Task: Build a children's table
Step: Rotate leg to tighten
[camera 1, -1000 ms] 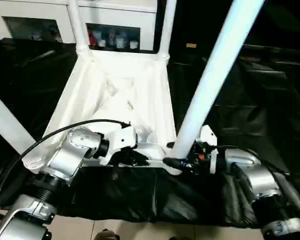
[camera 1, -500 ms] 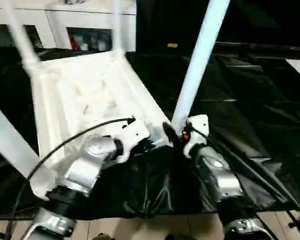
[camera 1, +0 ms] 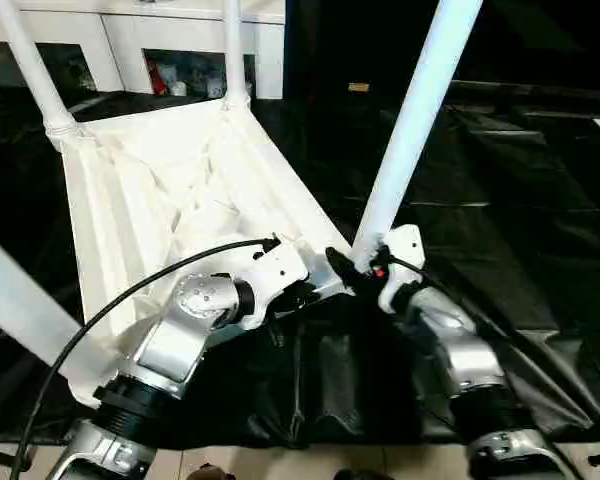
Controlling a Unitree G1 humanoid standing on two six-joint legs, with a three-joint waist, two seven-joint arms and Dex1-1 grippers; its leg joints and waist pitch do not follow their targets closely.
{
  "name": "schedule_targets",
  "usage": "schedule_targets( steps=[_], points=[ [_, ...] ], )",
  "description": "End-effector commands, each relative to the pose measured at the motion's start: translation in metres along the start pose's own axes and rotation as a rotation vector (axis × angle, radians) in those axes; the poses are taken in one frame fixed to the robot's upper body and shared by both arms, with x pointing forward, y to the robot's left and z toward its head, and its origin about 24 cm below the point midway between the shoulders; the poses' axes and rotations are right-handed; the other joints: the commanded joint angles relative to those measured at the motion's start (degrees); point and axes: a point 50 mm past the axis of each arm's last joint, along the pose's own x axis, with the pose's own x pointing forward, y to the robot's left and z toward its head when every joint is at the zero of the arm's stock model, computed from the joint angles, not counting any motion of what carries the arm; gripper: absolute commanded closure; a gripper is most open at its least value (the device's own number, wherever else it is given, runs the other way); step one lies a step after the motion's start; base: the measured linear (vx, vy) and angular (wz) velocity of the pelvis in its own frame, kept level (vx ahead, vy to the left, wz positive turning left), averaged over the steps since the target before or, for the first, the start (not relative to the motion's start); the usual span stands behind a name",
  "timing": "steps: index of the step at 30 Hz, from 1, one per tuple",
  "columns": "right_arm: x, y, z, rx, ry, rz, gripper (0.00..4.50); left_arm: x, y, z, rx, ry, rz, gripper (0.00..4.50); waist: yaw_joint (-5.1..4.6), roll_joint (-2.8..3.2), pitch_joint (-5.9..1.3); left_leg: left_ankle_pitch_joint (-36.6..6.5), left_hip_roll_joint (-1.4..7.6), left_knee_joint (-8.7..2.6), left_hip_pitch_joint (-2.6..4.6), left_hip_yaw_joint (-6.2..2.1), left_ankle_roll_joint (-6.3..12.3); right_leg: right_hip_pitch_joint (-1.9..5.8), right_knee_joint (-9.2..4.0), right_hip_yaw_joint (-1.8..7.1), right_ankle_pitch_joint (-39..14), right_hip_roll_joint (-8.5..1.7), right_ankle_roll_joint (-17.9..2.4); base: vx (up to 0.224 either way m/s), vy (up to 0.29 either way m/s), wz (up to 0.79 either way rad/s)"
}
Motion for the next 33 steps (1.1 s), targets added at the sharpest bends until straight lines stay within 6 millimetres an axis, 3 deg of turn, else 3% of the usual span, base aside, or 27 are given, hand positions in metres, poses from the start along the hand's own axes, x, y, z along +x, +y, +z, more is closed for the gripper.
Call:
schedule_targets(
  steps=[1,4,9,14,16,24,33],
  points=[
    [0.007,0.029,-0.002,0.005,0.025,0.279,1.21,0.011,-0.016,-0.007,0.002,0.002,-0.192,4.5,0.28,0.11,-2.9,-7.8,0.97,-2.86,-0.22,-0.24,5.78,2.58,-3.02,2.13,-1.0,-2.08,-13.8,0.0,0.0,0.0],
    [0.0,0.031,0.001,-0.013,0.043,0.397,1.21,0.005,-0.013,-0.009,0.029,0.021,-0.243,4.5,0.86,0.2,-2.81,-9.0,1.22,-2.93,0.07,-0.23,5.95,2.52,-3.16,2.12,-3.6,-2.25,-14.1,0.0,0.0,0.0],
    [-0.009,0.034,0.002,-0.067,0.097,0.563,1.21,-0.005,-0.005,-0.013,0.073,0.07,-0.302,4.5,1.24,0.29,-2.51,-12.9,1.5,-3.34,0.59,-0.23,3.77,2.0,-3.77,2.25,-10.2,-2.41,-13.2,0.0,0.0,0.0],
    [-0.015,0.036,0.002,-0.097,0.138,0.667,1.21,-0.009,0.002,-0.014,0.094,0.084,-0.327,4.5,1.54,0.17,-2.56,-12.2,1.56,-3.33,0.41,-0.26,3.47,2.2,-3.55,2.26,-9.8,-2.58,-13.4,0.0,0.0,0.0],
    [-0.015,0.037,0.003,-0.096,0.142,0.692,1.49,-0.01,0.004,-0.014,0.1,0.086,-0.335,4.5,1.74,0.05,-2.59,-11.3,1.57,-3.27,0.33,-0.25,3.52,2.27,-3.41,2.24,-9.1,-2.6,-13.3,0.0,0.0,0.0],
    [-0.015,0.045,0.002,-0.053,0.143,0.753,1.89,-0.009,0.005,-0.016,0.098,0.081,-0.362,4.5,2.31,-0.05,-2.62,-10.7,1.62,-3.2,0.26,-0.18,3.72,2.3,-3.36,2.21,-9.3,-2.71,-13.3,0.0,0.0,0.0],
    [-0.015,0.045,-0.002,-0.015,0.141,0.713,2.14,-0.009,0.008,-0.018,0.086,0.073,-0.339,4.5,2.45,0.03,-2.78,-10.5,1.6,-3.23,0.26,-0.25,3.3,2.38,-3.3,2.17,-9.1,-2.74,-13.2,0.0,0.0,0.0]
  ],
)
